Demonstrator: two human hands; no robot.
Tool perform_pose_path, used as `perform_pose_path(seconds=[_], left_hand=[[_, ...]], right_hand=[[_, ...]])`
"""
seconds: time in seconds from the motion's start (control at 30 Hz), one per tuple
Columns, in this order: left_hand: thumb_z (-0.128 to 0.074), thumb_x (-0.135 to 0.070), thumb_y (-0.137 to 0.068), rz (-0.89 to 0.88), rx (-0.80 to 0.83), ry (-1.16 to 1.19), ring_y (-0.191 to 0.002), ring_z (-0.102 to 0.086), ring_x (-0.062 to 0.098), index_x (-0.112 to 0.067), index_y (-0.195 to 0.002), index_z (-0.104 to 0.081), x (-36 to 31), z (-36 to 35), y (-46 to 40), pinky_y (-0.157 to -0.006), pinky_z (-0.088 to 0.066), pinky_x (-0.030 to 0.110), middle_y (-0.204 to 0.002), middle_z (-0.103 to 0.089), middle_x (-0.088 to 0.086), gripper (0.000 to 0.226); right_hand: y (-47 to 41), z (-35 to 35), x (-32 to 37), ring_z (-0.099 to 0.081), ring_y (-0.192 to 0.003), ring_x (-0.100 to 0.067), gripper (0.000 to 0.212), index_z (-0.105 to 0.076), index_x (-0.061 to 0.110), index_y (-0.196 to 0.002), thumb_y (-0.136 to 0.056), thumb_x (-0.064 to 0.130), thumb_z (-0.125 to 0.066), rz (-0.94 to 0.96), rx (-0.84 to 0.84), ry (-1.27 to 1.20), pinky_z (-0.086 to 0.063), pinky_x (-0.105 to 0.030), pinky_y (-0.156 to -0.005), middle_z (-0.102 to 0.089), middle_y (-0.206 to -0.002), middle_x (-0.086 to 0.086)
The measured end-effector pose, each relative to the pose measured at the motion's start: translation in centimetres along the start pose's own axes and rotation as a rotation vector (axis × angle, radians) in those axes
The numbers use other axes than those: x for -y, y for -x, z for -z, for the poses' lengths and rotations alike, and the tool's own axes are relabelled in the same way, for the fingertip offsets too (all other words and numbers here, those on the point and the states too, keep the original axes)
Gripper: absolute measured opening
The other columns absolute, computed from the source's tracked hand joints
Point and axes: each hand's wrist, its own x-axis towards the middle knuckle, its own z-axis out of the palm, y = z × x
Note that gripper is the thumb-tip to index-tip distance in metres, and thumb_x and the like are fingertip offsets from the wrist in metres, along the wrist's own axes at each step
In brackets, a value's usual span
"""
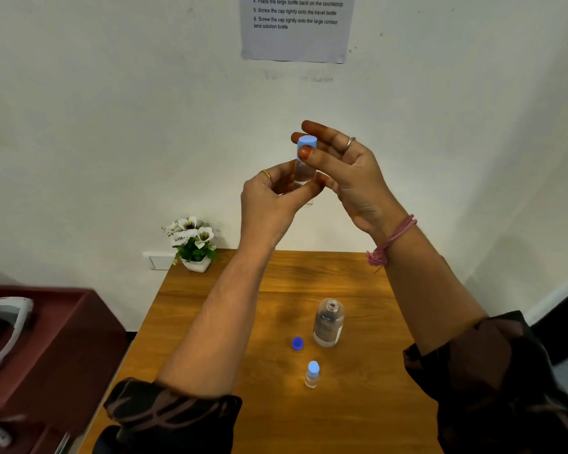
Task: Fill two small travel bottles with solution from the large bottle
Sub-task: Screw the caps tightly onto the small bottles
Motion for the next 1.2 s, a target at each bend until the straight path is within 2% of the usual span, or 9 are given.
perform_pose_path(seconds=[0.1, 0.2, 0.27, 0.6, 0.7, 0.8, 0.9, 1.1, 1.2], left_hand=[[-0.079, -0.022, -0.079, -0.006, 0.001, -0.006, -0.088, -0.070, 0.005, -0.026, -0.105, -0.070, 0.1, 0.1, -0.1, -0.075, -0.055, 0.016, -0.091, -0.073, -0.015, 0.028], [-0.078, -0.022, -0.079, -0.005, 0.007, -0.009, -0.091, -0.070, 0.008, -0.024, -0.107, -0.070, 0.3, 0.0, -0.1, -0.080, -0.056, 0.023, -0.096, -0.074, -0.009, 0.030], [-0.077, -0.021, -0.080, -0.006, 0.008, -0.008, -0.092, -0.070, 0.010, -0.023, -0.109, -0.070, 0.5, -0.1, -0.2, -0.081, -0.056, 0.025, -0.098, -0.074, -0.006, 0.031], [-0.077, -0.023, -0.080, -0.008, 0.019, -0.065, -0.100, -0.067, 0.010, -0.019, -0.115, -0.069, 1.3, 0.0, -0.5, -0.091, -0.052, 0.028, -0.096, -0.071, -0.010, 0.037], [-0.078, -0.023, -0.079, -0.006, 0.016, -0.059, -0.097, -0.067, 0.009, -0.028, -0.107, -0.069, 1.6, -0.1, -0.7, -0.088, -0.052, 0.026, -0.090, -0.070, -0.017, 0.030], [-0.079, -0.022, -0.078, -0.024, -0.001, -0.065, -0.096, -0.067, 0.013, -0.040, -0.094, -0.064, 1.8, -0.3, -0.9, -0.086, -0.053, 0.027, -0.086, -0.069, -0.020, 0.028], [-0.080, -0.022, -0.077, -0.048, -0.025, -0.067, -0.094, -0.068, 0.016, -0.041, -0.090, -0.063, 1.9, -0.4, -1.0, -0.083, -0.053, 0.025, -0.085, -0.069, -0.019, 0.028], [-0.078, -0.024, -0.078, -0.049, -0.065, -0.099, -0.092, -0.067, 0.015, -0.041, -0.092, -0.061, 2.2, -0.6, -1.0, -0.078, -0.053, 0.022, -0.082, -0.067, -0.022, 0.028], [-0.079, -0.025, -0.077, -0.029, -0.023, -0.097, -0.094, -0.067, 0.013, -0.034, -0.099, -0.065, 2.4, -0.3, -1.0, -0.081, -0.053, 0.024, -0.088, -0.070, -0.016, 0.027]], right_hand=[[0.1, 0.0, -0.1, -0.064, -0.110, -0.017, 0.035, -0.060, 0.011, -0.123, -0.088, 0.009, -0.063, -0.001, -0.035, 0.018, -0.048, -0.038, -0.101, -0.069, -0.114, -0.005], [0.0, -0.3, -0.1, -0.068, -0.101, -0.015, 0.034, -0.065, 0.012, -0.114, -0.082, 0.005, -0.070, 0.011, -0.064, 0.007, -0.055, -0.024, -0.084, -0.073, -0.102, -0.001], [-0.1, -0.5, -0.2, -0.070, -0.096, -0.015, 0.034, -0.066, 0.013, -0.110, -0.079, 0.004, -0.072, 0.012, -0.073, 0.002, -0.054, -0.020, -0.077, -0.074, -0.097, 0.001], [-0.2, -0.2, -0.6, -0.070, -0.096, -0.016, 0.032, -0.069, 0.014, -0.105, -0.075, 0.004, -0.076, -0.016, -0.096, -0.001, -0.055, -0.021, -0.081, -0.074, -0.096, -0.001], [-0.3, -0.4, -0.8, -0.071, -0.093, -0.016, 0.033, -0.070, 0.012, -0.105, -0.073, 0.005, -0.077, -0.023, -0.133, 0.005, -0.055, -0.022, -0.080, -0.074, -0.096, -0.002], [-0.3, -0.8, -1.0, -0.072, -0.089, -0.015, 0.032, -0.071, 0.012, -0.102, -0.071, 0.005, -0.079, -0.024, -0.180, -0.002, -0.055, -0.019, -0.073, -0.075, -0.092, -0.001], [-0.3, -1.1, -1.1, -0.072, -0.086, -0.017, 0.033, -0.071, 0.011, -0.101, -0.070, 0.006, -0.080, -0.024, -0.221, -0.016, -0.056, -0.022, -0.073, -0.076, -0.090, -0.002], [0.0, -2.0, -1.6, -0.072, -0.087, -0.019, 0.036, -0.072, 0.011, -0.102, -0.068, 0.008, -0.083, -0.021, -0.308, -0.008, -0.059, -0.032, -0.078, -0.075, -0.093, -0.006], [0.1, -1.8, -1.7, -0.071, -0.091, -0.017, 0.035, -0.071, 0.014, -0.103, -0.070, 0.010, -0.081, -0.025, -0.285, -0.007, -0.058, -0.026, -0.075, -0.075, -0.096, -0.004]])
